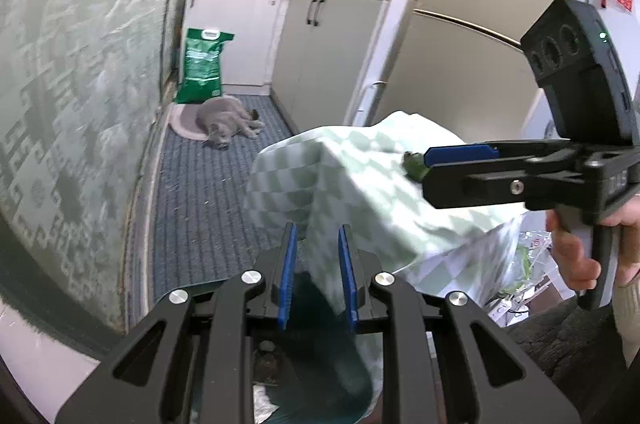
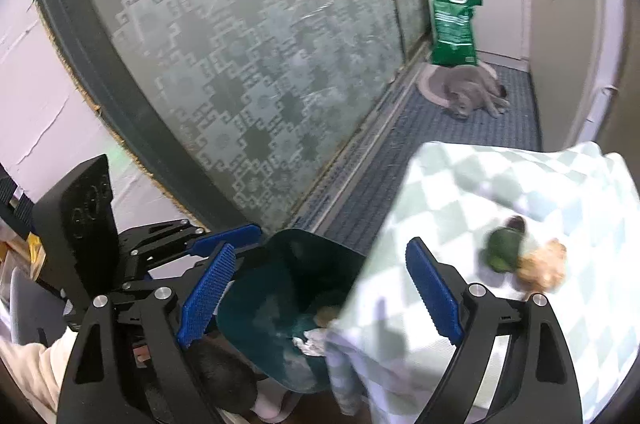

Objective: Collect trash
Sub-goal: 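Move both tools back over the table toward the green pepper and walnut shells, then grasp the green pepper with the left tool while the right tool grasps a walnut shell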

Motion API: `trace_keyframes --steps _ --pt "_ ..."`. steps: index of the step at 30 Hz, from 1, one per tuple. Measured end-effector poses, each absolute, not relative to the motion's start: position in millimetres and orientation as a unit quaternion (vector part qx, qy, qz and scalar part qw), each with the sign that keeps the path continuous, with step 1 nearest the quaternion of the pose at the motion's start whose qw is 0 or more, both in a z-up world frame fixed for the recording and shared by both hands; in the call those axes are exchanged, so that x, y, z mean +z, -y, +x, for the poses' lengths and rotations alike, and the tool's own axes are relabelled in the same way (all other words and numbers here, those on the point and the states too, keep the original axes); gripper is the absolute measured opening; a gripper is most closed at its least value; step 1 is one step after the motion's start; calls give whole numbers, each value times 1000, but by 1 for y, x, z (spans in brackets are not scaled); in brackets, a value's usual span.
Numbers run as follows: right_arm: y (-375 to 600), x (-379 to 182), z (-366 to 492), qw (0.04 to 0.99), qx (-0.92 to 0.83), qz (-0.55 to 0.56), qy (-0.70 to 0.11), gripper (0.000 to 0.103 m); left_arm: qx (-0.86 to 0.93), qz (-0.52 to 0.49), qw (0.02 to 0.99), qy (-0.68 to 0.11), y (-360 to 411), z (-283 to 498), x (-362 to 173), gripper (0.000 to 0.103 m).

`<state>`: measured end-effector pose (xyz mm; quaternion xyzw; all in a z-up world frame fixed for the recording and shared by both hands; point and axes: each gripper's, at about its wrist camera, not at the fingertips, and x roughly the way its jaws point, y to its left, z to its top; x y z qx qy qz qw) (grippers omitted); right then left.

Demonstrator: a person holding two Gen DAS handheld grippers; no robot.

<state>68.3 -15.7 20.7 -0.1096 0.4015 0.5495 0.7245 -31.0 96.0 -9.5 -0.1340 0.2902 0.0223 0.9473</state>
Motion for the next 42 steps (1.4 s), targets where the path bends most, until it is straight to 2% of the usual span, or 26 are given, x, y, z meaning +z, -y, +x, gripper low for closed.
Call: trace_keyframes --steps 14,18,22,24,29,42 --pt "111 49 119 806 467 -40 -361 88 -22 -105 949 -297 -43 20 -10 27" --pt "131 45 131 817 446 -38 -364 77 -26 -85 950 -300 -27 36 -9 31" --pt "134 31 134 815 438 -57 -375 67 -36 -74 945 -316 -18 61 -11 44" --pt "134 23 134 811 436 -65 -385 62 -35 -68 943 -325 -16 71 -13 44" --pt "136 7 136 807 426 -85 -400 58 -35 -65 940 -334 -13 93 -13 44" --pt "134 -10 137 799 420 -116 -414 57 -35 -65 924 -376 -14 127 -21 42"
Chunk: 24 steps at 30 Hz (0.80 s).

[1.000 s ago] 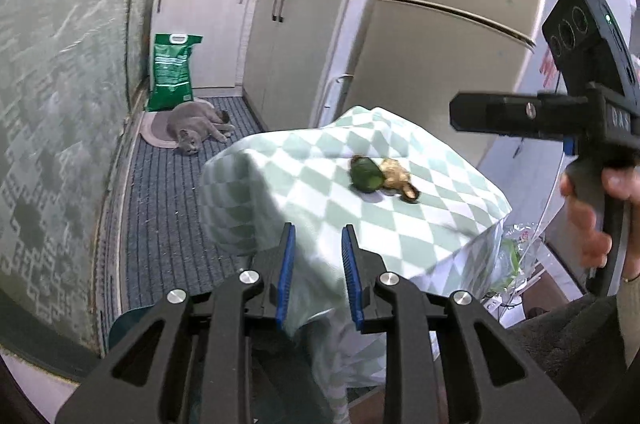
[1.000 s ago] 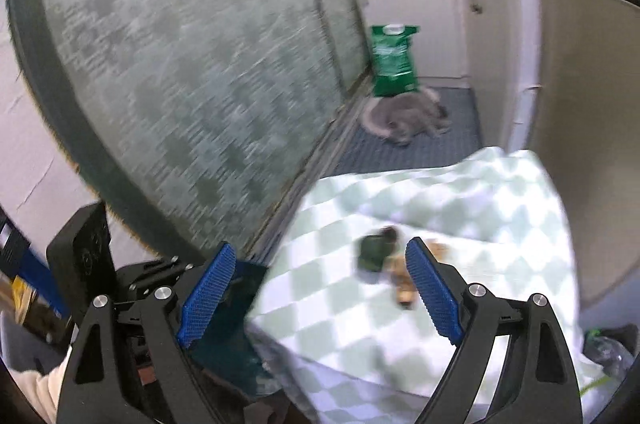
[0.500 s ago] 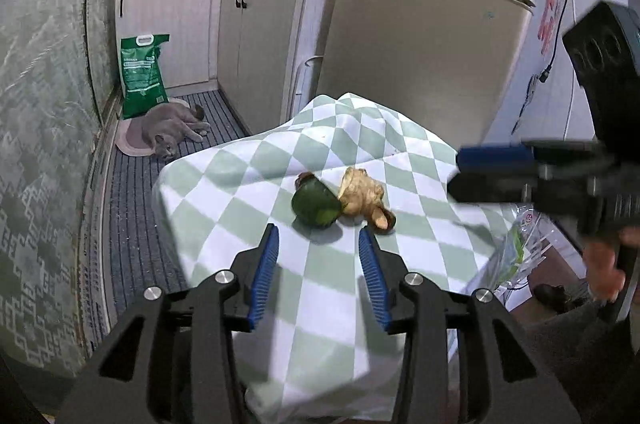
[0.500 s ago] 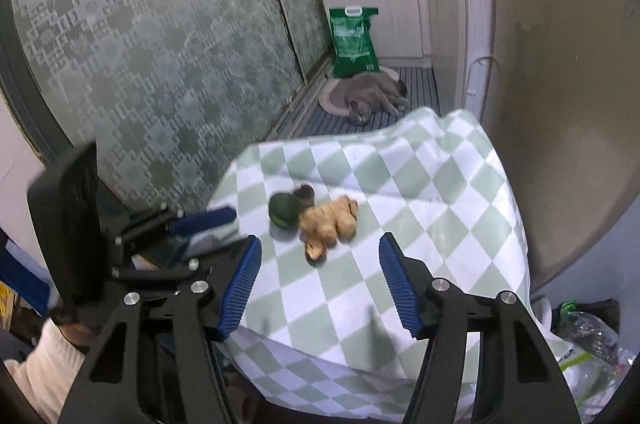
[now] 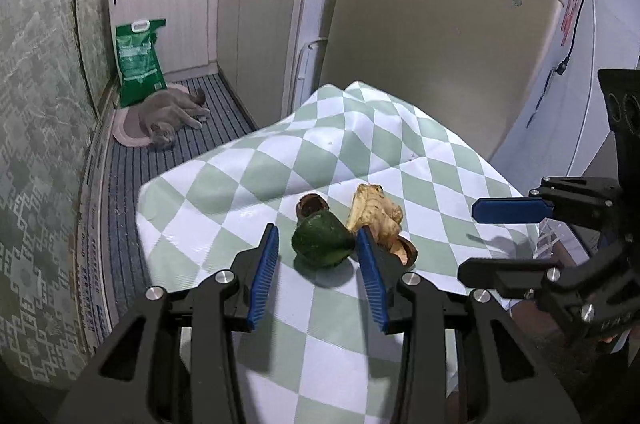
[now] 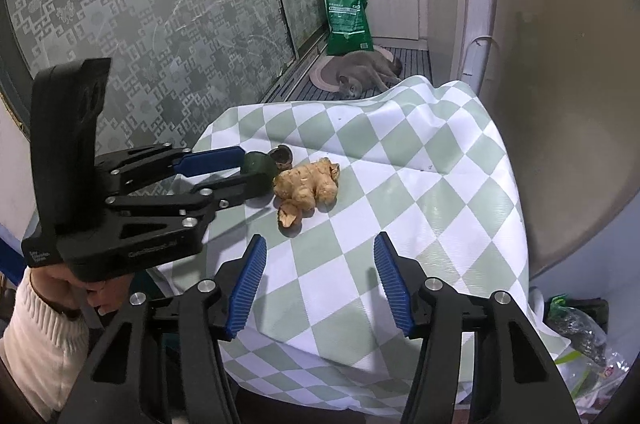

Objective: Collect trash
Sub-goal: 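Grasp the green pepper with the left tool while the right tool grasps a walnut shell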

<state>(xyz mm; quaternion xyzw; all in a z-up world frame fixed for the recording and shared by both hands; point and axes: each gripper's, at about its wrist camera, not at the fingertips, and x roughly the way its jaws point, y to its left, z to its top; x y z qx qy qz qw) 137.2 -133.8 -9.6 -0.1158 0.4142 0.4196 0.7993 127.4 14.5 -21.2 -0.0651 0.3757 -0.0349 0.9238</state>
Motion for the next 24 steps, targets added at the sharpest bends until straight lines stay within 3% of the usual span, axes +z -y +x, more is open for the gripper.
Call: trace_keyframes --steps 5,13,24 --pt "124 -14 136 794 420 -131 -421 46 -42 -76 921 -379 -16 130 -23 33" --pt "101 -21 131 792 417 -152 -419 43 -45 -75 931 -355 -15 115 -13 32" --pt "84 -27 143 803 392 -164 -417 28 -56 -85 931 -351 -28 88 -12 32"
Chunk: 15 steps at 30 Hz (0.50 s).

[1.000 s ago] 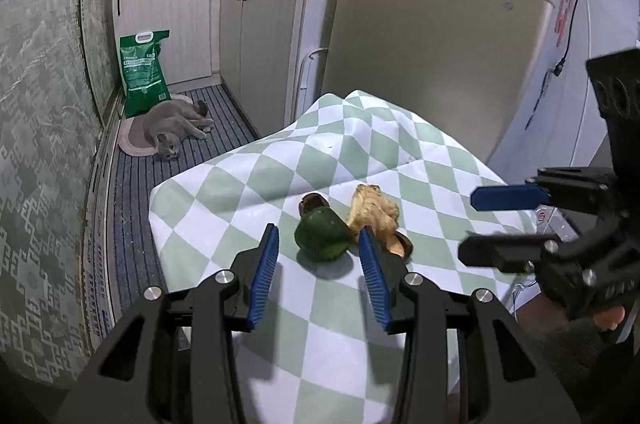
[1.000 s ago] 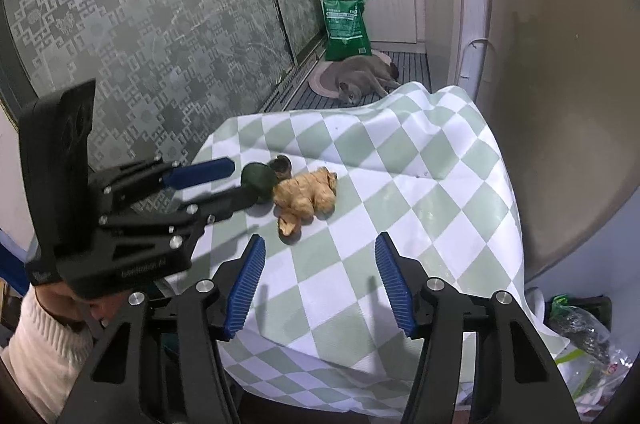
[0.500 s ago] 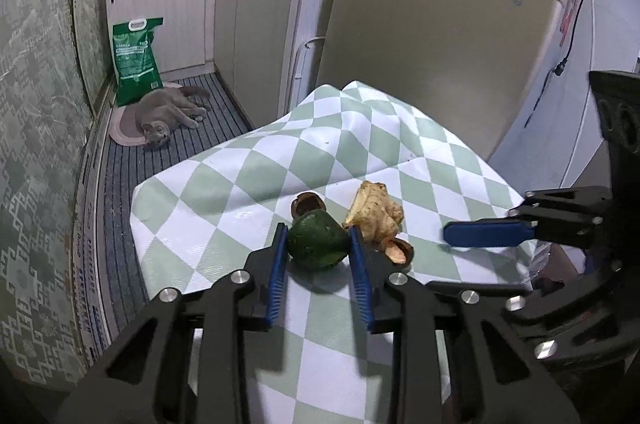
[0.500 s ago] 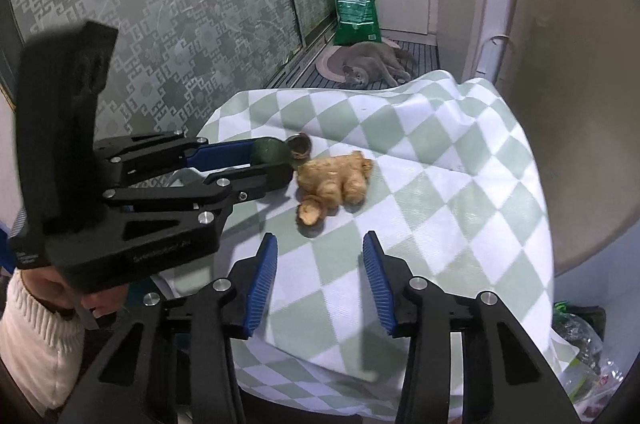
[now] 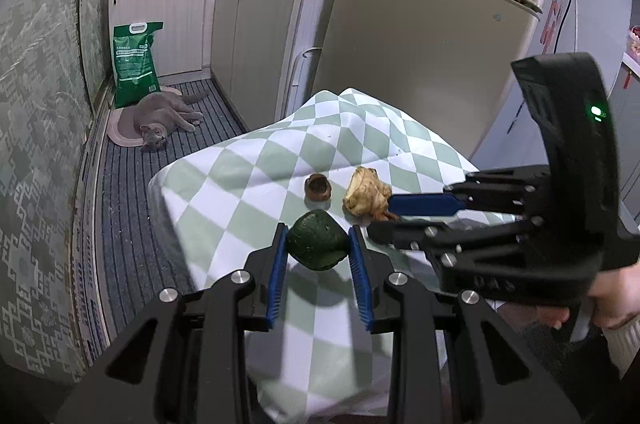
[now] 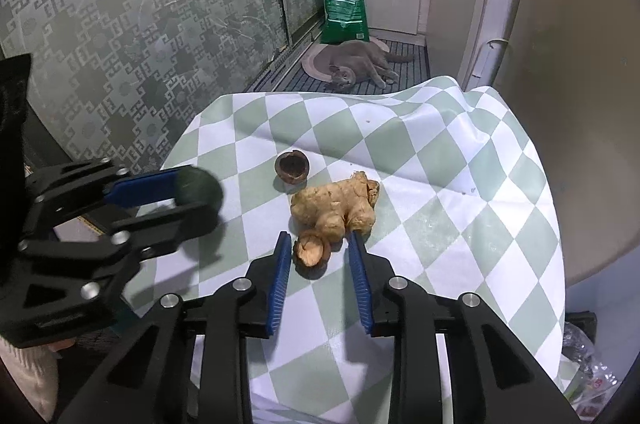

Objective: Collect trash
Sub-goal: 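Grasp the green pepper with the left tool while the right tool grasps a walnut shell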

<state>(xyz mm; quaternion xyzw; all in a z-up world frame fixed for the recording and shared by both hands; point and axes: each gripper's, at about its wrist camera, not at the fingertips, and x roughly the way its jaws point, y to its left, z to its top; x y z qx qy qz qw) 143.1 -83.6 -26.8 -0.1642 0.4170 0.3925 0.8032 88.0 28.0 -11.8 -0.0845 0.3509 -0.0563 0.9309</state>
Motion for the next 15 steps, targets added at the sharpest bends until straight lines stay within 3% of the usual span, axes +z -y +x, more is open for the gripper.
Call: trace_keyframes --steps 2,15 --pt "81 -27 143 804 388 -173 -416 18 -58 -86 931 -349 -31 80 -11 32" --pt "71 -1 111 805 408 -196 -383 18 -38 -89 937 -335 -54 41 -9 32"
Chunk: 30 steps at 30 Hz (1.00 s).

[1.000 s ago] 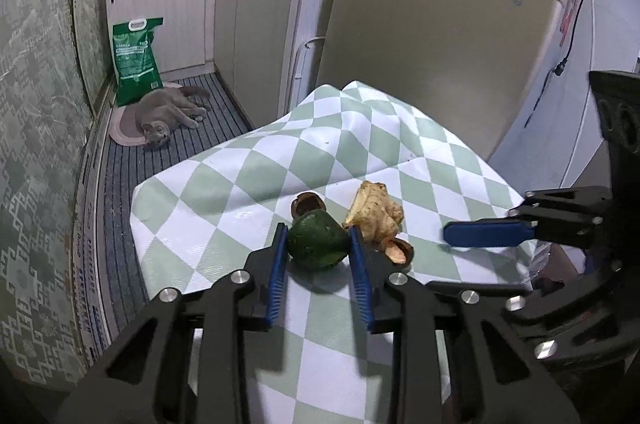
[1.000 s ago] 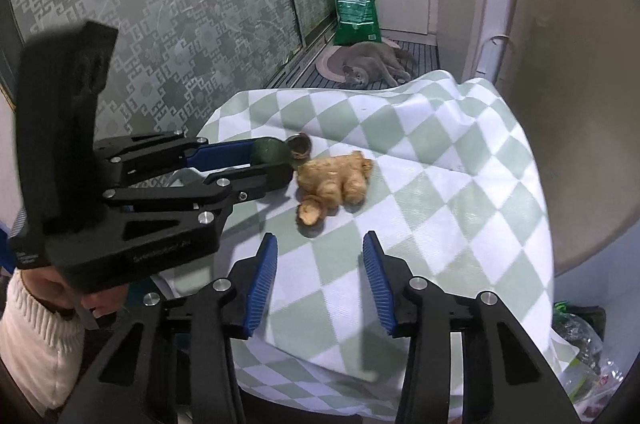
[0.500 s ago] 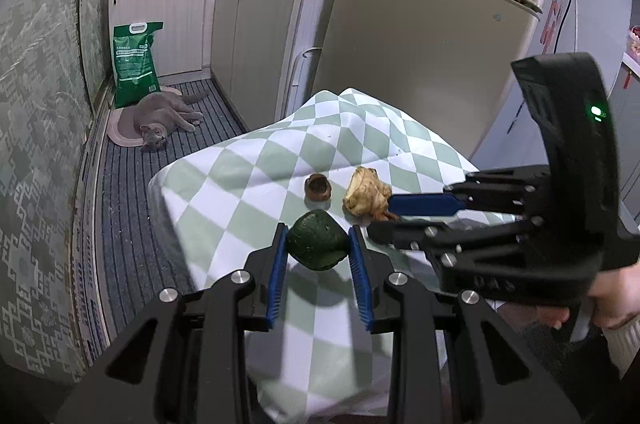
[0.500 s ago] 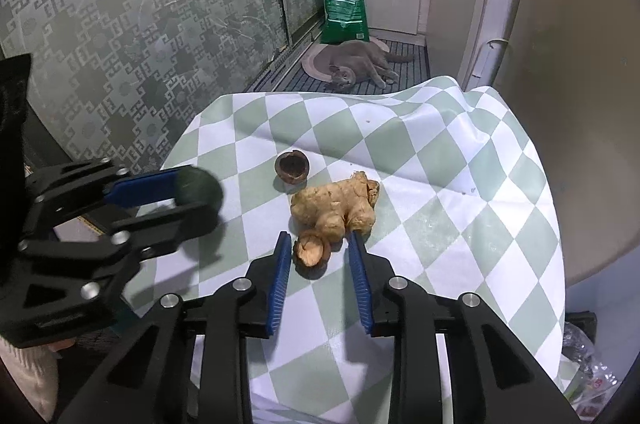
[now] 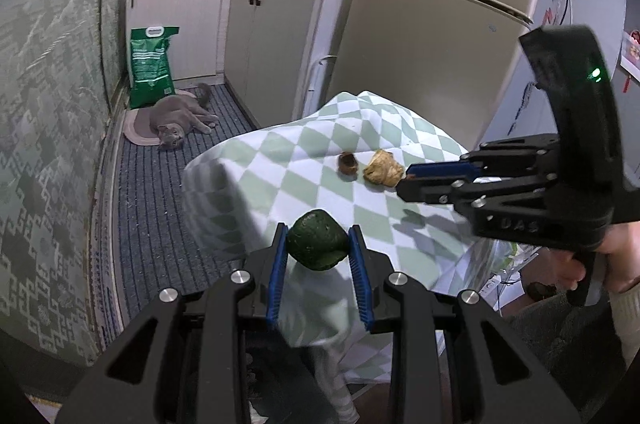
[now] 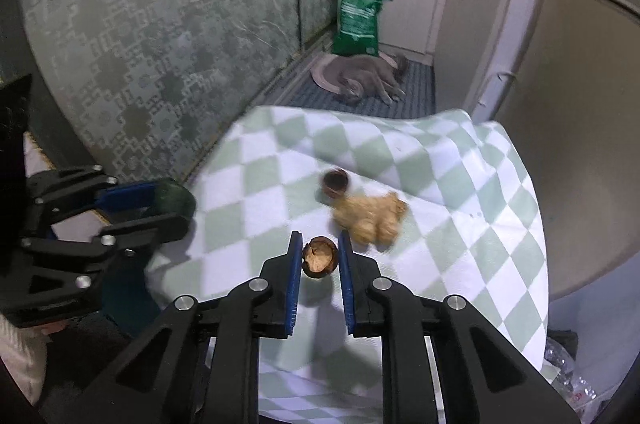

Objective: Collect trash
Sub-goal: 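Grasp the green pepper with the left tool while the right tool grasps a walnut shell, then carry the pepper into the green bin and open the left tool while the right tool carries the shell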

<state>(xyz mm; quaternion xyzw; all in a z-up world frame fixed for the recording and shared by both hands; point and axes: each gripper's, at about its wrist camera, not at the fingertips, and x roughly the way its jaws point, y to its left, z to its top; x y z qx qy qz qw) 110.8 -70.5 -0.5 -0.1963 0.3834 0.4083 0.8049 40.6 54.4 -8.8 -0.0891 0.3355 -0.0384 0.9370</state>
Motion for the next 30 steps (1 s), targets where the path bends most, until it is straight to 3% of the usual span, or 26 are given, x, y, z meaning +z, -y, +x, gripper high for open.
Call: trace_keyframes --steps 30 --pt "-12 10 52 747 508 -210 -374 18 29 -114 908 -402 -119 -16 -52 32"
